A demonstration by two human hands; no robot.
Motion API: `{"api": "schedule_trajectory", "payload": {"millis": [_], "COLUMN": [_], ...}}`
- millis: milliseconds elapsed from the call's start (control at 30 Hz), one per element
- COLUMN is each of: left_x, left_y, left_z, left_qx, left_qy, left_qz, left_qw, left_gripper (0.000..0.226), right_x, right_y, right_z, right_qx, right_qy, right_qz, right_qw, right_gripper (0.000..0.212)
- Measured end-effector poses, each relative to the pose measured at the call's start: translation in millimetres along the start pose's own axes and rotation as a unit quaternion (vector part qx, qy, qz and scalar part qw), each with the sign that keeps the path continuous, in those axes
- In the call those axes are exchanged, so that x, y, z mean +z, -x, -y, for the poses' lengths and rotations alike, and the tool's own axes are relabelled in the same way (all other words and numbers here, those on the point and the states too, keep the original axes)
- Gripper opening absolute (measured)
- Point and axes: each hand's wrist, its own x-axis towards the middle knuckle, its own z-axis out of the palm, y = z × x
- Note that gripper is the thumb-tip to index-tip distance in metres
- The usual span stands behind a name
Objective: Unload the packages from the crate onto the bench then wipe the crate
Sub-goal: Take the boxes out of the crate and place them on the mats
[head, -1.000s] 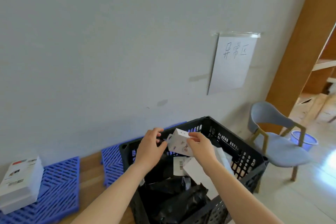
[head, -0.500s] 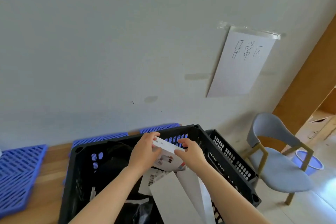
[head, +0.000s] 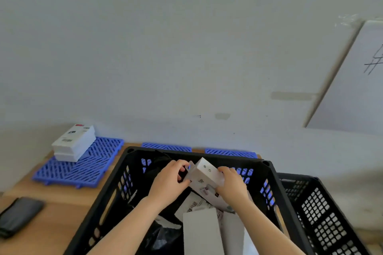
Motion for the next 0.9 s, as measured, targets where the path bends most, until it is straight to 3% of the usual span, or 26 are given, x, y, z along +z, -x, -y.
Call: {"api": "schedule_trajectory", "payload": {"millis": [200,367,633,900], "left_x": [11.8,8.5,-37.7,-116.7], "left_y": [32.7,47.5,59.7,89.9], "left_z": [-13.4,-40.6,-48.6,-2.8], "left_qx": [-0.088,-0.114,-0.142,-0.107], "left_qy": [-0.001,0.023,0.056,0.061], "left_qz": [-0.006,-0.011,-0.054,-0.110], "left_qw": [0.996,0.993,0.987,0.986], "left_gripper": [0.029,0.054,0.083,0.093], "right_x": [-8.2,-40.5,-69.5,-46.2], "right_y": [2.5,11.8,33.9,59.5], "right_z": [-8.8,-1.8,69.0,171.9], "right_qx": [-0.067,-0.111,-0.139,-0.170], "right_qy": [-0.059,-0.146,-0.335,-0.353], "right_qz": [-0.007,-0.031,-0.015,0.007], "right_qw": [0.996,0.983,0.932,0.920], "right_gripper": [0.058,0.056,0.044,0.040]}}
